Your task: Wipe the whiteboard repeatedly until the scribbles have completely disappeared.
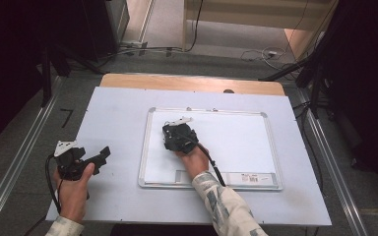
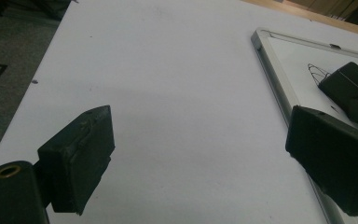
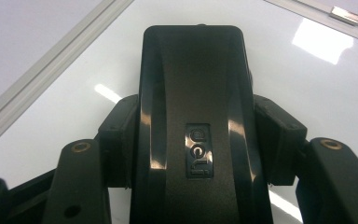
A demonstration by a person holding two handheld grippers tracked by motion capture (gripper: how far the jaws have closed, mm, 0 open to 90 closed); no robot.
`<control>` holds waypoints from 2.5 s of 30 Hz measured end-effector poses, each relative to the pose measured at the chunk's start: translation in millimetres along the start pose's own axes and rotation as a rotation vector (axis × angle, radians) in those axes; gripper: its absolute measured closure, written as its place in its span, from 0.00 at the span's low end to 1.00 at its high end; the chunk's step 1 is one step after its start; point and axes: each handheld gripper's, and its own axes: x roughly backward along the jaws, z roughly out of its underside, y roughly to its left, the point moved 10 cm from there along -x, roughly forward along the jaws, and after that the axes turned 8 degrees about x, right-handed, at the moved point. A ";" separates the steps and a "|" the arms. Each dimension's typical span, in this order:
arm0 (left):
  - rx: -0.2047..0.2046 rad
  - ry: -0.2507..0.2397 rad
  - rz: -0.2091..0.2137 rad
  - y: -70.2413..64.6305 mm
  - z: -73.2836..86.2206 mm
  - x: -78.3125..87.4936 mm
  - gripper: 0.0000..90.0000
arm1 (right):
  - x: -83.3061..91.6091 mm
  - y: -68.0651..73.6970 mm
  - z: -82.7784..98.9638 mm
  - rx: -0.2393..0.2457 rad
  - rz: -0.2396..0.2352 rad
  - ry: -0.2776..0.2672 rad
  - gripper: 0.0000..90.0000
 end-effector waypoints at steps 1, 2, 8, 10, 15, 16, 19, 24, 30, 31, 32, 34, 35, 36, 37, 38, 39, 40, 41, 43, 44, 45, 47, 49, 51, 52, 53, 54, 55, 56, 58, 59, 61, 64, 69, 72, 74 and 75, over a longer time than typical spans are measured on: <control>0.001 -0.002 -0.002 0.4 -0.2 0.1 0.10 | 0.7 -1.4 1.1 -0.001 0.007 0.003 0.42; 0.001 -0.003 -0.003 0.7 -0.3 0.2 0.10 | 0.7 -1.4 1.1 -0.001 0.007 0.003 0.42; 0.003 -0.003 -0.005 1.1 -0.3 0.2 0.09 | 4.4 0.5 4.8 -0.010 0.012 0.010 0.42; 0.001 -0.002 -0.005 0.4 -0.3 -0.2 0.10 | 6.6 6.7 6.5 -0.006 0.009 0.010 0.42; -0.002 -0.001 -0.001 -2.3 -0.1 -1.2 0.10 | 8.4 17.4 7.0 0.005 -0.001 0.010 0.42; -0.003 -0.001 0.001 -2.6 -0.2 -1.5 0.10 | 8.8 19.9 7.0 0.011 -0.005 0.009 0.42; -0.004 0.001 0.001 -2.3 -0.1 -2.2 0.10 | 10.1 28.2 7.2 0.027 -0.016 0.007 0.42; -0.004 0.001 0.003 -2.8 -0.4 -2.5 0.10 | 9.9 35.4 6.0 0.038 -0.025 0.003 0.42; -0.004 0.002 0.003 -2.4 -0.1 -2.5 0.10 | 5.7 34.6 1.4 0.040 -0.033 -0.001 0.42; -0.003 0.001 0.002 -2.0 -0.1 -2.3 0.10 | 3.8 32.1 -0.3 0.035 -0.031 -0.002 0.42; -0.001 0.001 0.002 -1.7 -0.1 -2.0 0.10 | 3.8 32.1 -0.3 0.035 -0.031 -0.002 0.42; 0.002 -0.001 0.002 -0.7 -0.3 -1.3 0.09 | 1.8 28.6 -2.2 0.024 -0.026 -0.002 0.42; 0.004 -0.002 0.000 -0.1 -0.4 -0.9 0.09 | 0.6 25.9 -3.2 0.027 -0.024 -0.002 0.42; 0.002 -0.002 0.002 0.4 -0.4 -0.6 0.10 | -0.5 23.7 -4.2 0.019 -0.020 -0.001 0.42; 0.004 -0.003 0.001 0.7 -0.5 -0.3 0.09 | -2.5 17.7 -5.7 0.010 -0.013 0.002 0.42; 0.004 -0.002 0.001 1.1 -0.5 0.0 0.09 | -2.5 17.7 -5.7 0.010 -0.013 0.002 0.42; 0.005 -0.003 0.001 1.4 -0.4 0.2 0.10 | -4.1 11.3 -6.6 0.003 -0.005 0.002 0.42; 0.005 -0.001 0.002 1.6 -0.2 0.3 0.10 | -4.1 11.3 -6.6 0.003 -0.005 0.002 0.42; 0.005 0.000 0.001 1.8 0.0 0.3 0.10 | -4.3 8.0 -6.4 0.000 0.001 0.004 0.42; 0.005 0.000 0.001 1.9 0.0 0.3 0.10 | -4.4 2.6 -5.7 -0.008 0.008 0.008 0.42; 0.004 -0.001 0.000 1.9 -0.1 0.2 0.09 | -4.1 0.0 -5.0 -0.009 0.013 0.010 0.42; 0.004 -0.001 0.000 1.8 0.0 0.1 0.10 | -4.0 -2.1 -4.6 -0.013 0.015 0.010 0.42; 0.002 -0.001 -0.001 1.7 0.0 0.1 0.09 | -2.5 -5.8 -2.3 -0.018 0.021 0.012 0.42; 0.003 -0.001 -0.002 1.5 0.0 0.0 0.10 | -1.8 -6.4 -1.4 -0.020 0.022 0.013 0.42; 0.001 -0.001 -0.003 1.5 0.0 -0.4 0.10 | 0.9 -6.9 1.5 -0.021 0.027 0.019 0.42; 0.002 -0.002 -0.003 1.4 -0.1 -0.6 0.10 | 0.9 -6.9 1.5 -0.021 0.027 0.019 0.42; 0.003 -0.002 -0.003 1.2 0.0 -0.7 0.10 | 2.0 -5.8 2.6 -0.017 0.026 0.021 0.42; 0.002 -0.001 -0.003 0.9 0.0 -1.0 0.10 | 3.0 -4.2 3.3 -0.015 0.024 0.021 0.42; 0.001 0.000 -0.002 0.5 0.0 -1.1 0.09 | 3.8 -1.6 3.9 -0.011 0.020 0.023 0.42; 0.001 -0.001 -0.001 -0.2 -0.2 -1.2 0.10 | 4.6 2.4 4.0 -0.005 0.014 0.024 0.42; -0.001 -0.001 0.000 -1.1 -0.4 -1.4 0.10 | 5.2 13.2 3.3 0.016 -0.002 0.019 0.42; -0.001 0.001 0.001 -1.4 -0.2 -1.6 0.09 | 4.9 18.7 2.2 0.024 -0.010 0.014 0.42; -0.002 0.001 0.001 -1.7 -0.1 -1.9 0.10 | 3.3 26.4 -0.8 0.035 -0.017 0.010 0.42; -0.001 0.001 0.003 -1.5 -0.1 -1.3 0.09 | -1.1 29.2 -6.2 0.033 -0.023 0.010 0.42; 0.005 -0.002 0.003 0.8 -0.7 -0.3 0.09 | -9.6 26.1 -15.9 0.023 -0.017 0.008 0.42; 0.008 -0.005 0.005 0.6 -0.8 0.4 0.10 | -15.6 22.1 -22.3 0.019 -0.013 0.009 0.42; 0.010 -0.006 0.003 0.6 -0.7 0.8 0.10 | -21.5 16.8 -28.5 0.008 -0.003 0.012 0.42; 0.008 -0.006 0.004 0.7 -0.7 0.9 0.10 | -21.5 16.8 -28.5 0.008 -0.003 0.012 0.42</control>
